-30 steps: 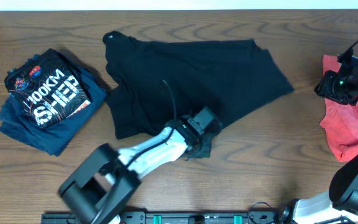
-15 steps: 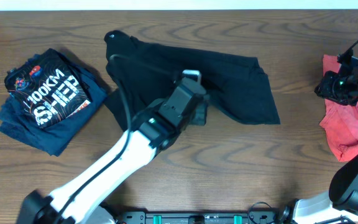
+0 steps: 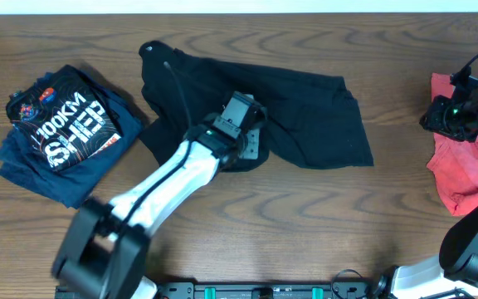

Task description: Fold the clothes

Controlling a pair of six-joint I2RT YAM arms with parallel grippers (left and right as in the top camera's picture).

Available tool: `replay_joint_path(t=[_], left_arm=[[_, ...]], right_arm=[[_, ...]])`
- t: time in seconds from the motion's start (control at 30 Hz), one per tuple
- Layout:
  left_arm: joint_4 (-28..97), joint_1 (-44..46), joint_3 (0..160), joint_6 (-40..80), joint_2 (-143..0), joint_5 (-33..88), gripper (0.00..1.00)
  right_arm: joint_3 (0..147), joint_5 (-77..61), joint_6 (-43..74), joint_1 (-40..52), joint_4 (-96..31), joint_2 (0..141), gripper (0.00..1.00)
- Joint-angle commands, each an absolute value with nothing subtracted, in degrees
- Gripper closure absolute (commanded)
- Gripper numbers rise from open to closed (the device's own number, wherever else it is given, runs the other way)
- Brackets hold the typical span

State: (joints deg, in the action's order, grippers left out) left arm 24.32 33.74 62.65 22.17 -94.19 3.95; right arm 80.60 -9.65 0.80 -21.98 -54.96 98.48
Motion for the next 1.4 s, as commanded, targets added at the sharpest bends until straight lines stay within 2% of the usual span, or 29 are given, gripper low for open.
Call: replay_joint_path(t=[0.0,0.27,0.4,0.53,0.6,0.7,0.73,0.77,0.9,1.0,1.17,1.37], left_arm=[[29.89,34.61,63.02,21.21,-86.30,13.28,0.94],[51.64,36.16,63.02,21.26,-67.81,17.02,0.94],[54.54,36.64,63.02,21.23,-61.45,17.39,0.94],[56.38,36.64,63.02,21.23,-60.99,17.37,0.94],[58.15,36.62,63.02,21.21,-61.98,17.37,0.94],[59.81,36.62,63.02,20.56,-64.03,17.32,0.94],[59.96,36.62,63.02,20.56,-64.71,17.34,0.94],[59.96,36.62,63.02,20.56,-65.49,17.34,0.94],[59.96,36.62,63.02,20.29,-67.61,17.34,0.94],[59.96,36.62,63.02,20.12,-68.51,17.34,0.94],[59.96,36.62,63.02,20.12,-68.51,17.34,0.94],[59.96,36.62,63.02,20.12,-68.49,17.34,0.94]], right_arm=[[80.44,-8.95,0.12,-21.69,-54.85,98.15,0.62],[80.44,-8.97,-0.51,-21.67,-56.64,98.15,0.60],[80.44,-9.06,-0.51,-21.67,-56.66,98.15,0.61],[80.44,-13.93,-2.72,-20.23,-57.82,98.15,0.62],[80.44,-17.04,-4.93,-18.33,-59.81,98.19,0.67],[80.14,-20.47,-7.70,-13.82,-63.79,98.48,0.81],[79.81,-21.78,-8.56,-12.23,-64.66,98.54,0.82],[79.13,-22.85,-9.10,-10.17,-65.34,98.61,0.80],[74.28,-22.83,-8.82,-2.87,-64.47,98.65,0.62],[68.51,-22.68,-6.63,1.91,-59.18,98.65,0.61],[59.83,-19.92,-1.65,7.86,-45.39,98.67,0.49],[56.71,-20.14,-0.71,12.78,-39.48,98.67,0.44]])
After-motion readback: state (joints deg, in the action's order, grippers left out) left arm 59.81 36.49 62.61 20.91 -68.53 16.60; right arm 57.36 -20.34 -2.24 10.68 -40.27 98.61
